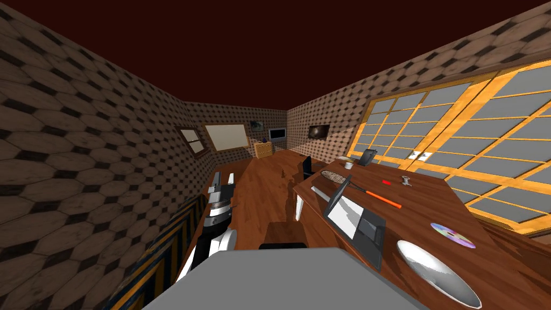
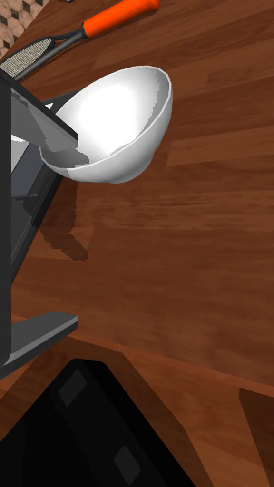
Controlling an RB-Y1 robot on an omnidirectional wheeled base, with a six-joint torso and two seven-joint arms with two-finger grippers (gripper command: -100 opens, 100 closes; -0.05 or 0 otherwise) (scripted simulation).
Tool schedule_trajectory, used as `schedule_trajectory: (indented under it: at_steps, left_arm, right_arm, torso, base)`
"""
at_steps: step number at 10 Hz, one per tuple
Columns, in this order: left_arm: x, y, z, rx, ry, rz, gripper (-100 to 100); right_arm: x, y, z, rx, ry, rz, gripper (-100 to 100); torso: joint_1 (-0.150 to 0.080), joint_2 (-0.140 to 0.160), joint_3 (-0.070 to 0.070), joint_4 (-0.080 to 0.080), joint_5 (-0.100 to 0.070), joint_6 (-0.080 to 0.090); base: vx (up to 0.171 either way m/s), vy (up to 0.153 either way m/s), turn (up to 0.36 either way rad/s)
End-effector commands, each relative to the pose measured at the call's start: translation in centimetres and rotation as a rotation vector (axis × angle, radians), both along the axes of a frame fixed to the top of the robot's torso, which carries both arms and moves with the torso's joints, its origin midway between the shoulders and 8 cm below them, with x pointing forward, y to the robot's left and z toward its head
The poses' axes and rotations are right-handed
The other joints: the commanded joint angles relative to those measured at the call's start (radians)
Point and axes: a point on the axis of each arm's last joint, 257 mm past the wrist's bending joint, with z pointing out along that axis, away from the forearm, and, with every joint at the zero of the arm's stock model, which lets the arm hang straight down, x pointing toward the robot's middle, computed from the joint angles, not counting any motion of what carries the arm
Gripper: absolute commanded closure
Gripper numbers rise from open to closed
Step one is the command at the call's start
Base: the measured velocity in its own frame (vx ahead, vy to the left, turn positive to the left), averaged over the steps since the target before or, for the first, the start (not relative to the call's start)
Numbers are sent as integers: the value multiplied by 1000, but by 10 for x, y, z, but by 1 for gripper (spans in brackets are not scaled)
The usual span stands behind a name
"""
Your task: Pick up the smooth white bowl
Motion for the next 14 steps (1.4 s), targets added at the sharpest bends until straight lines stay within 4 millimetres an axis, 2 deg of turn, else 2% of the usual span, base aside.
schedule_trajectory:
  at_steps: [1,3,5,6,7,8,9,10,14]
  left_arm:
    - [0,0,0,0,0,0,0]
    - [0,0,0,0,0,0,0]
    - [0,0,0,0,0,0,0]
    - [0,0,0,0,0,0,0]
    - [0,0,0,0,0,0,0]
    - [0,0,0,0,0,0,0]
    - [0,0,0,0,0,0,0]
    - [0,0,0,0,0,0,0]
    - [0,0,0,0,0,0,0]
  right_arm:
    - [-1,-3,-3,-21,4,16,-100]
    - [-1,-9,-5,-62,12,55,-100]
    - [-2,-6,-10,-78,15,80,-100]
    - [-4,-2,-14,-77,16,88,-100]
    - [-9,10,-23,-60,21,92,-100]
    - [-6,3,-20,-68,18,88,-100]
    - [-7,4,-21,-67,19,89,0]
    - [-9,0,-26,-69,18,66,-100]
    - [-15,-7,-40,-70,17,12,-100]
  torso:
    - [0,0,0,0,0,0]
    - [5,1,1,0,1,1]
    - [3,0,0,0,1,1]
    - [3,0,0,0,0,1]
    - [4,1,0,0,1,1]
    - [4,1,1,0,0,1]
    - [7,2,1,0,1,1]
    - [10,3,2,1,2,1]
    - [11,7,4,2,2,1]
  base:
    - [35,-112,84]
    - [37,-84,131]
    - [47,-112,122]
    - [29,-103,76]
    - [25,-98,96]
    - [13,-44,24]
    - [2,-9,-2]
    - [-34,-3,172]
    - [-65,3,143]
